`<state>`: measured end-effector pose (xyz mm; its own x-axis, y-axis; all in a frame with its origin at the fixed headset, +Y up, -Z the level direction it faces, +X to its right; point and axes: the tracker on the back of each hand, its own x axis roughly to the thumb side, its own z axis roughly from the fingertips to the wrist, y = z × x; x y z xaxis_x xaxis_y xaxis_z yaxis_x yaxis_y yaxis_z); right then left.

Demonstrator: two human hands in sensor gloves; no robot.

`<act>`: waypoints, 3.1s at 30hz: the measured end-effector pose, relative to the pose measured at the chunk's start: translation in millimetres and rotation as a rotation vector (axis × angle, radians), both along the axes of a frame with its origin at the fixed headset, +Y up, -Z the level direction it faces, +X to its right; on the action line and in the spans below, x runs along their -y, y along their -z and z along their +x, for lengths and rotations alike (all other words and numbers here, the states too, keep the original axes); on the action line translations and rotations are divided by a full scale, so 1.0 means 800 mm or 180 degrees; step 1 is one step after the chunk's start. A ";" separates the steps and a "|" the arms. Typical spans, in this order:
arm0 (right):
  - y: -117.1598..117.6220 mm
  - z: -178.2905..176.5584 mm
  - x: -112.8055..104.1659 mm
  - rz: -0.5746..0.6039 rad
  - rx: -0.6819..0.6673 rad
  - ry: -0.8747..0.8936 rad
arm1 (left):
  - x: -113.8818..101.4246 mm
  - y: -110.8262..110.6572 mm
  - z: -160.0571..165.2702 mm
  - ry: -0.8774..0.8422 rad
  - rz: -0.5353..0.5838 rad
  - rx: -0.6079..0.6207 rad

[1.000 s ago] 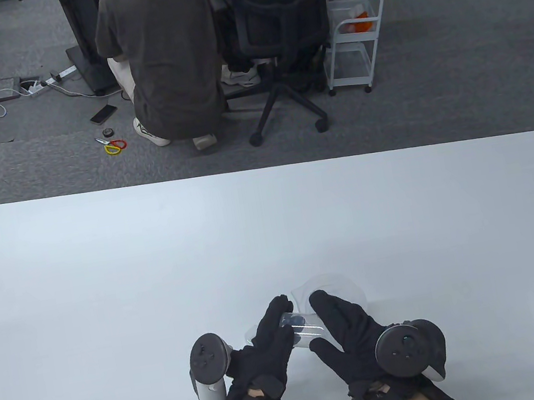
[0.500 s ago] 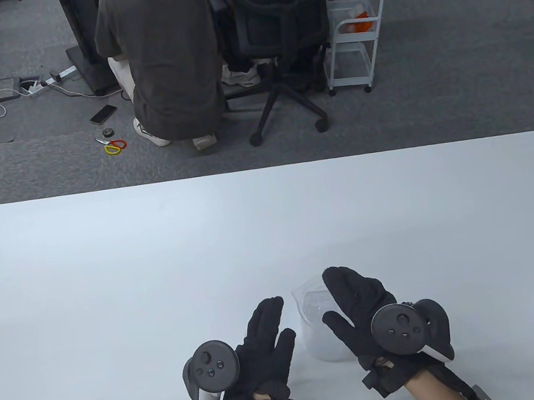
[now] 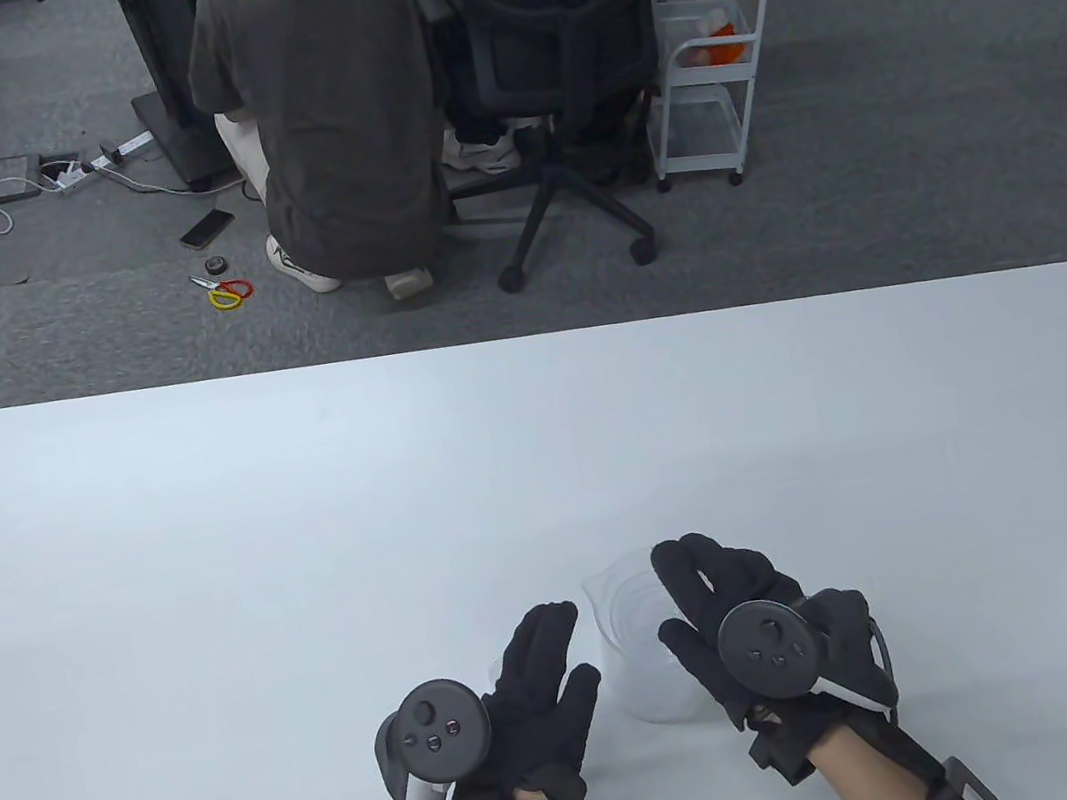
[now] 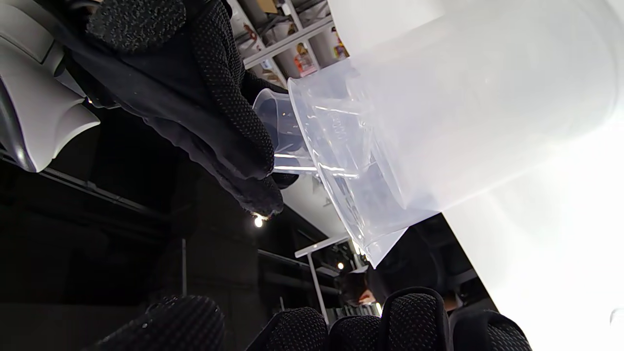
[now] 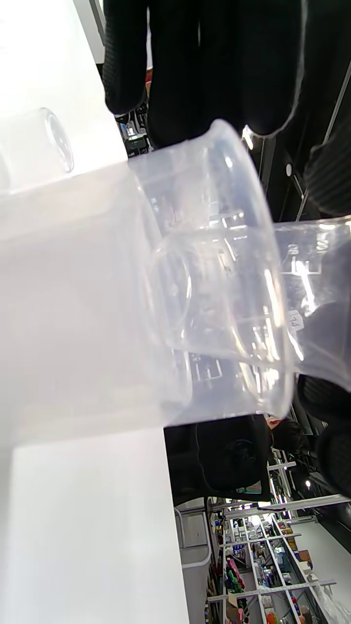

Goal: Nest plastic beakers

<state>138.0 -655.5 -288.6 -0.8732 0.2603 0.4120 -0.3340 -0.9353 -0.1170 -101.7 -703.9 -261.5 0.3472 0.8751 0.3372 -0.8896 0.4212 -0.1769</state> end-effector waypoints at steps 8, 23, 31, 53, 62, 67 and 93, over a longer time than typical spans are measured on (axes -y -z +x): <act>-0.005 0.011 0.000 0.0022 -0.0029 0.0218 | -0.009 0.003 -0.014 0.0148 0.0032 -0.0178; -0.043 0.053 0.011 0.0019 -0.0120 0.1161 | -0.023 0.036 -0.019 0.2229 -0.0367 -0.0503; -0.047 0.065 0.022 0.0040 -0.0120 0.1467 | -0.001 0.055 -0.010 0.2775 -0.0690 -0.0408; -0.049 0.070 0.029 -0.0037 -0.0070 0.1474 | 0.039 0.086 0.001 0.3221 -0.0927 -0.0456; -0.049 0.072 0.029 -0.0032 -0.0049 0.1480 | 0.029 0.087 -0.010 0.2841 -0.0710 -0.0693; -0.049 0.072 0.029 -0.0009 -0.0067 0.1519 | 0.010 0.082 -0.026 0.2093 -0.0682 -0.0825; -0.058 0.028 -0.002 0.0070 -0.0436 0.1721 | -0.054 0.031 0.003 -0.0370 -0.0686 -0.0102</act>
<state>160.4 -654.1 -242.6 -0.5559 0.6463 0.5227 -0.7790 -0.6245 -0.0564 -99.5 -661.1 -286.6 0.2476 0.9603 0.1288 -0.9364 0.2713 -0.2226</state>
